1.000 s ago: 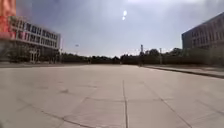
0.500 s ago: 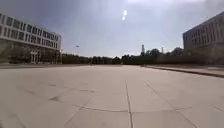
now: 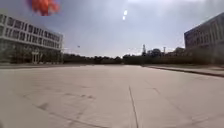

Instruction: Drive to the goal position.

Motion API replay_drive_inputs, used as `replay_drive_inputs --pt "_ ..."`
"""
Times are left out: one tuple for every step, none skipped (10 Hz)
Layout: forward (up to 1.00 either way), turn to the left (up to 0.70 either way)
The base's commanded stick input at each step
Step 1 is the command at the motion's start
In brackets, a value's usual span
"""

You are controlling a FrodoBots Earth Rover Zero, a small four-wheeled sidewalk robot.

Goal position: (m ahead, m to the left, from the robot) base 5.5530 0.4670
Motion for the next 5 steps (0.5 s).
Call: replay_drive_inputs --pt "0.7 -0.02" --pt "0.7 -0.02" --pt "0.7 -0.02" --pt "0.7 -0.02" --pt "0.7 -0.02"
